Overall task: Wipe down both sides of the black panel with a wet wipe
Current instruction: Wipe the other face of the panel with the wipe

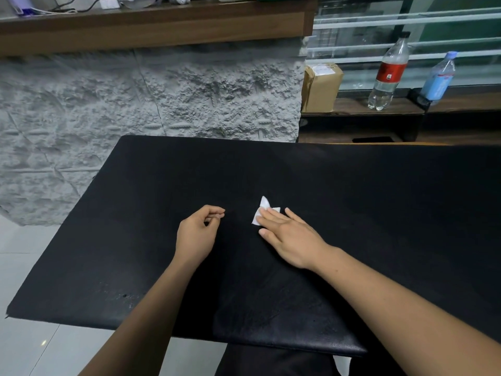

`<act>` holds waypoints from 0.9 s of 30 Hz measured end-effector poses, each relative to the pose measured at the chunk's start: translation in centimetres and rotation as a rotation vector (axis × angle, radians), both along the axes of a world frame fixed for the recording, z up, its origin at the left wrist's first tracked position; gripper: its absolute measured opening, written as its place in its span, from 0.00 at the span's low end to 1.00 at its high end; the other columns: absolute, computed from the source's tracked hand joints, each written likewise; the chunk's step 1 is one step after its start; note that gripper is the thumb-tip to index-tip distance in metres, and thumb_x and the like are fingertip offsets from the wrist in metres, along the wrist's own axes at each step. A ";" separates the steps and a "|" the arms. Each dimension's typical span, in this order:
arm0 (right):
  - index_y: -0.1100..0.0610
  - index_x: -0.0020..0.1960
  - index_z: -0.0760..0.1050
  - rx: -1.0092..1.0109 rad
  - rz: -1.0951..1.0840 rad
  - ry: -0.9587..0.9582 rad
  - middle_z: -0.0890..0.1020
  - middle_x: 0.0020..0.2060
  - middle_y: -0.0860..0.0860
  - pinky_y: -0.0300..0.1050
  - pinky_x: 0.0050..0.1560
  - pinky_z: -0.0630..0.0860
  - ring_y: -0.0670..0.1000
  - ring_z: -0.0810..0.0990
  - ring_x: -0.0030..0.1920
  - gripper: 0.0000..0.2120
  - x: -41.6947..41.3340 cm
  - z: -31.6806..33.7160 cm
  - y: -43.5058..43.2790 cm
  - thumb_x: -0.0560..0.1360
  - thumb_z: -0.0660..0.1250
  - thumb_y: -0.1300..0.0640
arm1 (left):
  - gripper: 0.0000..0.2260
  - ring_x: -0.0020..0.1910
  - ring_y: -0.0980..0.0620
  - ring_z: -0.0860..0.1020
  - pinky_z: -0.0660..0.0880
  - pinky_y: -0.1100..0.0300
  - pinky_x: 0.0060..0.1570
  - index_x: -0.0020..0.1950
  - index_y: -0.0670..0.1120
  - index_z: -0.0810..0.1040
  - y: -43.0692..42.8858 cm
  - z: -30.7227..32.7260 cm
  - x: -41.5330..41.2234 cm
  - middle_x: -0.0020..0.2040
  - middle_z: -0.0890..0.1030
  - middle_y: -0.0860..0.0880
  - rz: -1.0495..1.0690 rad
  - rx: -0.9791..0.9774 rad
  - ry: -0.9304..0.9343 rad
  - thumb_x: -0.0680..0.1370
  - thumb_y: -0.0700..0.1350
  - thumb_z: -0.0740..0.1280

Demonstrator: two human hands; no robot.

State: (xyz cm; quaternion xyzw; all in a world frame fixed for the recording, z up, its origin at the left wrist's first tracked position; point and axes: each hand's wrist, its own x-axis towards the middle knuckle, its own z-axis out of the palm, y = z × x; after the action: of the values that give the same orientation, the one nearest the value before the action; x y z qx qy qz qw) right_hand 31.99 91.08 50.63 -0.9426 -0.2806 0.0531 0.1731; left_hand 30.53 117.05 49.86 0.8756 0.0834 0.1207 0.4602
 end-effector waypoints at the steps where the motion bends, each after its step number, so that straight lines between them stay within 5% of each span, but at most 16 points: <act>1: 0.46 0.84 0.59 0.008 -0.023 -0.003 0.55 0.83 0.40 0.47 0.83 0.42 0.38 0.48 0.82 0.25 0.3 0.0 -0.5 0.88 0.47 0.43 | 0.11 0.48 0.66 0.81 0.74 0.66 0.42 0.53 0.63 0.83 0.0 0.0 0.0 0.50 0.84 0.68 0.001 -0.002 0.001 0.82 0.47 0.66; 5: 0.46 0.77 0.65 -0.042 -0.139 -0.040 0.61 0.81 0.41 0.50 0.83 0.46 0.41 0.53 0.82 0.21 1.4 0.2 -1.9 0.87 0.47 0.42 | 0.11 0.42 0.65 0.81 0.73 0.67 0.37 0.53 0.65 0.82 -0.1 0.1 -0.1 0.50 0.84 0.69 -0.002 0.003 0.007 0.83 0.47 0.66; 13: 0.62 0.85 0.49 -0.193 -0.333 0.019 0.50 0.85 0.57 0.52 0.84 0.42 0.53 0.43 0.85 0.42 1.1 0.6 2.4 0.84 0.40 0.32 | 0.10 0.46 0.64 0.82 0.75 0.66 0.39 0.53 0.64 0.82 -0.1 0.2 -0.1 0.50 0.84 0.69 0.003 0.015 0.015 0.83 0.48 0.67; 17: 0.62 0.85 0.48 -0.147 -0.268 0.022 0.49 0.85 0.56 0.53 0.84 0.42 0.52 0.41 0.84 0.43 0.7 0.5 4.8 0.84 0.40 0.31 | 0.10 0.52 0.68 0.81 0.76 0.66 0.49 0.53 0.63 0.83 -0.1 0.0 0.0 0.50 0.84 0.68 -0.008 0.002 0.005 0.82 0.46 0.67; 27: 0.52 0.84 0.57 -0.001 0.040 -0.020 0.53 0.85 0.47 0.49 0.83 0.38 0.42 0.43 0.83 0.35 1.0 -0.5 6.1 0.84 0.43 0.32 | 0.12 0.52 0.68 0.81 0.77 0.64 0.52 0.53 0.62 0.84 0.0 0.0 0.0 0.51 0.84 0.68 -0.023 -0.004 -0.001 0.81 0.44 0.67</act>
State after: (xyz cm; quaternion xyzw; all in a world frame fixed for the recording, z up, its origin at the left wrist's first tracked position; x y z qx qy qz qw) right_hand 32.95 97.15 50.16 -0.9374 -0.3009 0.0472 0.1687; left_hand 30.56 117.08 49.85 0.8755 0.0731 0.1158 0.4634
